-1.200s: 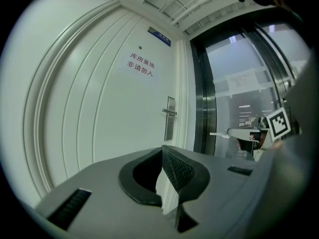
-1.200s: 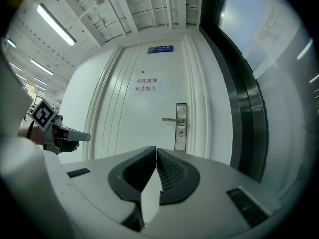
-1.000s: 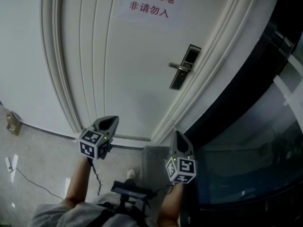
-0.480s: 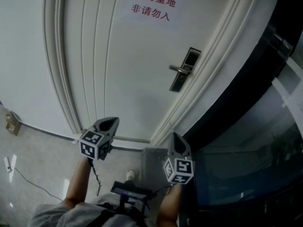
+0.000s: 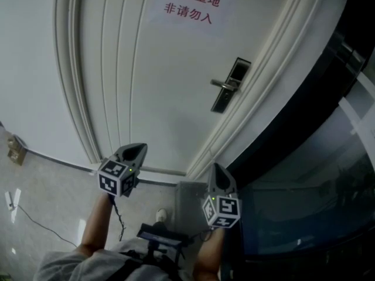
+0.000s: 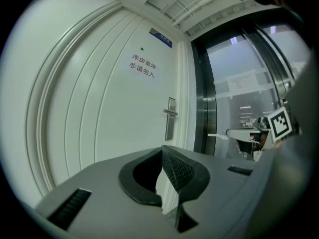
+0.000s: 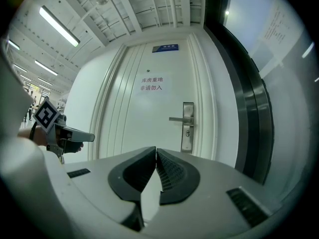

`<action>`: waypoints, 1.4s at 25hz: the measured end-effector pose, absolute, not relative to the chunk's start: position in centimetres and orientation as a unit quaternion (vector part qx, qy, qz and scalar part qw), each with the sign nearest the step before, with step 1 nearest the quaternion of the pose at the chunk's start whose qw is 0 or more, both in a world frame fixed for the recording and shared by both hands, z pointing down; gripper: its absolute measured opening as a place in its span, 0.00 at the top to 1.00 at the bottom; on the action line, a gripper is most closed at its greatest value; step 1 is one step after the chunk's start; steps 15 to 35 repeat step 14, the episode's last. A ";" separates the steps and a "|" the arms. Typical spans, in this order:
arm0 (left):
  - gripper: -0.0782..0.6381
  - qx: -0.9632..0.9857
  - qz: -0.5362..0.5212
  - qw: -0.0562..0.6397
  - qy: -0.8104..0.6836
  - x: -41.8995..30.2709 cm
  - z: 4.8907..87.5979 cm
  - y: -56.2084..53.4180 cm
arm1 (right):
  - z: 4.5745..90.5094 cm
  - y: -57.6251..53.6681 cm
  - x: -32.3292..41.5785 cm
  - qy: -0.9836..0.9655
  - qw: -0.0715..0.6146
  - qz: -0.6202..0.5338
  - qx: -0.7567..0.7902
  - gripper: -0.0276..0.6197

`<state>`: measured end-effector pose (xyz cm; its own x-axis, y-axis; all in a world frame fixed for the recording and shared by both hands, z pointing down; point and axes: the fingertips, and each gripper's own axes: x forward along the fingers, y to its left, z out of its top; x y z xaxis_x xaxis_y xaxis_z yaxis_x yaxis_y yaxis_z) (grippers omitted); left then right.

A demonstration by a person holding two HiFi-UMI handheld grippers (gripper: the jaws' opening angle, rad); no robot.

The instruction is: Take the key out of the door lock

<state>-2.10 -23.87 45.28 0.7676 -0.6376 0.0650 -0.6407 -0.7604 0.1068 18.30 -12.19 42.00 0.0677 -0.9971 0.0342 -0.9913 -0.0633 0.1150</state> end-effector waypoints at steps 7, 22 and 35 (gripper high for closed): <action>0.88 0.939 0.019 0.061 -0.339 -1.7 45.5 -24.0 | 42.1 -12.3 19.0 -0.680 0.051 -0.024 0.731 0.93; 0.88 0.938 0.020 0.064 -0.339 -1.5 45.7 -24.5 | 42.4 -12.8 19.3 -0.680 0.053 -0.021 0.731 0.93; 0.88 0.938 0.020 0.064 -0.339 -1.5 45.7 -24.5 | 42.4 -12.8 19.3 -0.680 0.053 -0.021 0.731 0.93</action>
